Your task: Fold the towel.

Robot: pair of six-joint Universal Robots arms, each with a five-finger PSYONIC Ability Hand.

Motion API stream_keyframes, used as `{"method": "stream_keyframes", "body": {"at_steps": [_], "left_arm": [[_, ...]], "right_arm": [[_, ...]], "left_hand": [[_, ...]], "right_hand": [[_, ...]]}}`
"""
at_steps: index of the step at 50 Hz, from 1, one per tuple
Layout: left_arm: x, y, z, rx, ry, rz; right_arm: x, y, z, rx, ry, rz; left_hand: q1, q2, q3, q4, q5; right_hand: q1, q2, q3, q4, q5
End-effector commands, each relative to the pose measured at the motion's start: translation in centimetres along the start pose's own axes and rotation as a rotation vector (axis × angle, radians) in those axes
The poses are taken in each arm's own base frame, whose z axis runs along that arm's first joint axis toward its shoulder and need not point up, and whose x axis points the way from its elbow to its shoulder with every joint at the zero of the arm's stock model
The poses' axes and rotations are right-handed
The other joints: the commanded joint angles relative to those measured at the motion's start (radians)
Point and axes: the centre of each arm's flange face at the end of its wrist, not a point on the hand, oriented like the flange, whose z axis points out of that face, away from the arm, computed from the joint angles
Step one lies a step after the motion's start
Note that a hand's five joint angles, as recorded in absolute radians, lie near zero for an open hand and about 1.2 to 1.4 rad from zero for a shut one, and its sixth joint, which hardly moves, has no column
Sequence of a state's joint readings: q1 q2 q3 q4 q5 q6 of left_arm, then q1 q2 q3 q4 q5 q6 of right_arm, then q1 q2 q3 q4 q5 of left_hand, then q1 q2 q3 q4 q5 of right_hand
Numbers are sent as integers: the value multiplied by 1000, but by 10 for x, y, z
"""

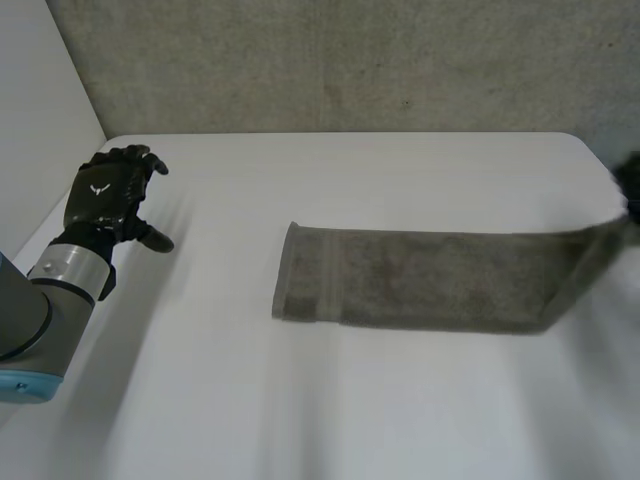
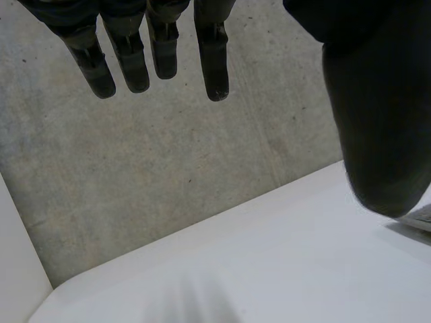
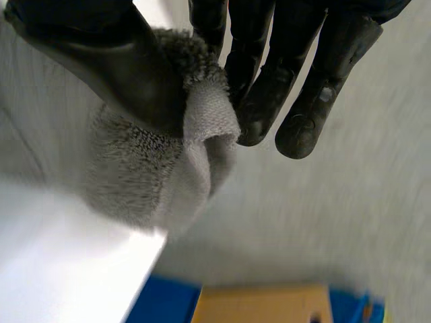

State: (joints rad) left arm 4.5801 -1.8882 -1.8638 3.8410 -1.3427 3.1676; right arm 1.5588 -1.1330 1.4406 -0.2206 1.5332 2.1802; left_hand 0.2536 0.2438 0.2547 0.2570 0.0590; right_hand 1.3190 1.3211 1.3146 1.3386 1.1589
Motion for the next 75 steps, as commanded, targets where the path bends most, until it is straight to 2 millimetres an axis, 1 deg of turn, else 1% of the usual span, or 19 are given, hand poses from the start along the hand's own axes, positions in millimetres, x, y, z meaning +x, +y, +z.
{"method": "stream_keyframes", "body": {"at_steps": [1,2,4,7,10,11,12,13,14,15,22,26,29,30,37,43,60,67,75], "left_arm": [[-2,3,0,-8,-17,-2],[-2,3,0,-8,-17,-2],[-2,3,0,-10,-18,-2],[-1,3,0,-9,-16,-2],[-1,3,-1,-9,-15,-1],[-1,3,-1,-9,-15,-1],[-1,4,-1,-12,-13,-1],[-1,4,-1,-14,-15,-2],[-1,4,-1,-14,-15,-2],[0,4,-1,-14,-12,-2],[2,4,-1,-12,-4,1],[5,7,-2,-21,5,3],[6,9,-2,-25,7,4],[6,9,-2,-25,7,4],[14,13,-3,-39,27,2],[15,17,-4,-48,34,2],[17,17,-4,-49,35,1],[16,18,-4,-43,35,2],[16,17,-4,-42,35,3]], "right_arm": [[-62,-148,-76,398,-92,183],[-62,-148,-77,398,-92,184],[-117,-189,-116,529,-206,176],[-147,-200,-134,567,-278,154],[-212,-210,-168,622,-415,79],[-212,-210,-168,622,-416,78],[-224,-207,-169,612,-437,55],[-224,-207,-169,612,-438,55],[-230,-204,-168,596,-450,39],[-233,-202,-166,577,-458,30],[-205,-194,-144,482,-397,59],[-151,-168,-113,358,-330,160],[-129,-145,-103,281,-312,230],[-129,-145,-103,281,-312,230],[-121,-65,-96,88,-420,336],[-130,-34,-100,26,-526,426],[-138,-34,-102,-2,-589,618],[-137,-35,-99,16,-567,686],[-122,-30,-93,12,-527,680]], "left_hand": [[-75,-66,-76,-79,-55],[-75,-66,-76,-79,-55],[-75,-66,-76,-79,-55],[-75,-66,-76,-79,-55],[-75,-66,-76,-79,-55],[-75,-66,-76,-79,-55],[-75,-66,-76,-79,-55],[-75,-66,-76,-79,-55],[-75,-66,-76,-79,-55],[-75,-66,-76,-79,-55],[-75,-66,-76,-79,-55],[-75,-66,-76,-79,-55],[-75,-66,-76,-79,-55],[-75,-66,-76,-79,-55],[-75,-66,-76,-79,-55],[-75,-66,-76,-79,-55],[-75,-66,-76,-79,-55],[-75,-66,-76,-79,-55],[-75,-66,-76,-79,-55]], "right_hand": [[77,75,82,58,63],[77,75,82,58,63],[77,75,82,58,63],[77,75,82,58,63],[77,75,82,58,63],[77,75,82,58,63],[-302,-305,-298,-322,-317],[-306,-308,-302,-326,-321],[-812,-814,-808,-832,-826],[-1000,-1002,-996,-1020,-1015],[-1144,-1147,-1140,-1164,-1159],[-1144,-1147,-1140,-1164,-1159],[-1144,-1147,-1140,-1164,-1159],[-1144,-1147,-1140,-1164,-1159],[-1079,-1081,-1074,-1098,-1093],[-888,-890,-884,-908,-903],[-750,-752,-745,-769,-764],[3,1,7,-17,-12],[77,75,82,58,63]]}}
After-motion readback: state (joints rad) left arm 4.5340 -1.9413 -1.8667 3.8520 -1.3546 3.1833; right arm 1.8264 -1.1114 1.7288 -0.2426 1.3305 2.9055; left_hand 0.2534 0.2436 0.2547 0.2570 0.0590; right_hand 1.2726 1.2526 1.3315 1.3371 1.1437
